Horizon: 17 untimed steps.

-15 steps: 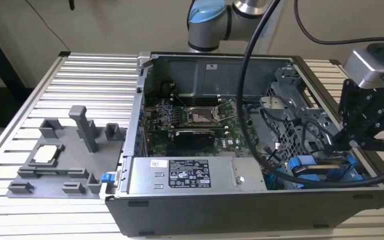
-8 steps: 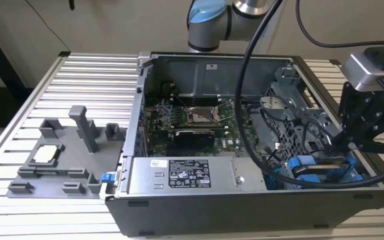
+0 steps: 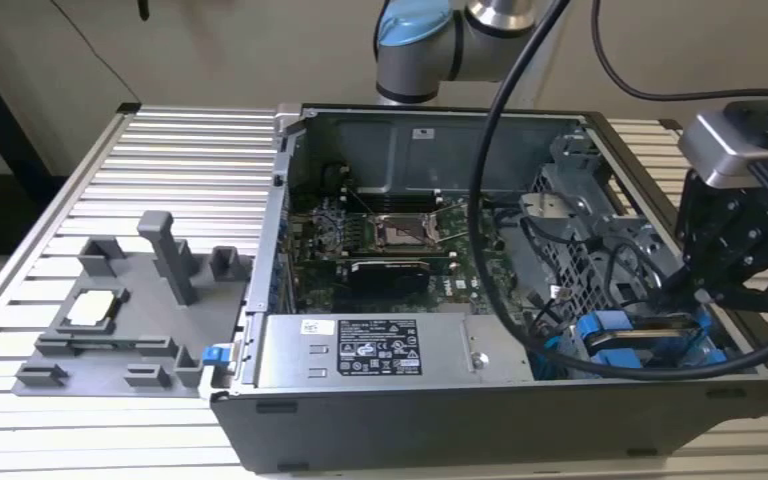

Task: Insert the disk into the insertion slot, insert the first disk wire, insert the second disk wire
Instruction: 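Insert the first disk wire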

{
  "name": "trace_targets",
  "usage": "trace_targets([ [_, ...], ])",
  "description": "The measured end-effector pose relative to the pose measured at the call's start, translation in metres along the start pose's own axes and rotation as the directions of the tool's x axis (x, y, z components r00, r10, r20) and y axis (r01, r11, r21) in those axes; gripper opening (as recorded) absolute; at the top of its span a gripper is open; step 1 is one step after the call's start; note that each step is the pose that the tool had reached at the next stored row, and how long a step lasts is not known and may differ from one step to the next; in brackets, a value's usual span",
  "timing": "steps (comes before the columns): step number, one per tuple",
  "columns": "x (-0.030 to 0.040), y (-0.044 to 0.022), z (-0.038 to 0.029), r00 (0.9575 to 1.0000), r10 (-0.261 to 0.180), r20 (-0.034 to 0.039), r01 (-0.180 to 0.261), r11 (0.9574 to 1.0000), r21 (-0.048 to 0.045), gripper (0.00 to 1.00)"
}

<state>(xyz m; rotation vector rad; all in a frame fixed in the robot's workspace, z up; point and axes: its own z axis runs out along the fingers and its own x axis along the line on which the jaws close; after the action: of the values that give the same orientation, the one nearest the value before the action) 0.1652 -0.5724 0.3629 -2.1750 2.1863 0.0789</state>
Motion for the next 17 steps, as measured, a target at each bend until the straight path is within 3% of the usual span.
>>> trace_targets([
  [8,0.0004,-0.0009,0.0057,1.0000,0.001,-0.0068,-0.001,1.0000,0.0001,0.19],
  [17,0.0007,-0.0034,0.0108,1.0000,0.004,-0.0085,-0.004,1.0000,0.0001,0.19],
])
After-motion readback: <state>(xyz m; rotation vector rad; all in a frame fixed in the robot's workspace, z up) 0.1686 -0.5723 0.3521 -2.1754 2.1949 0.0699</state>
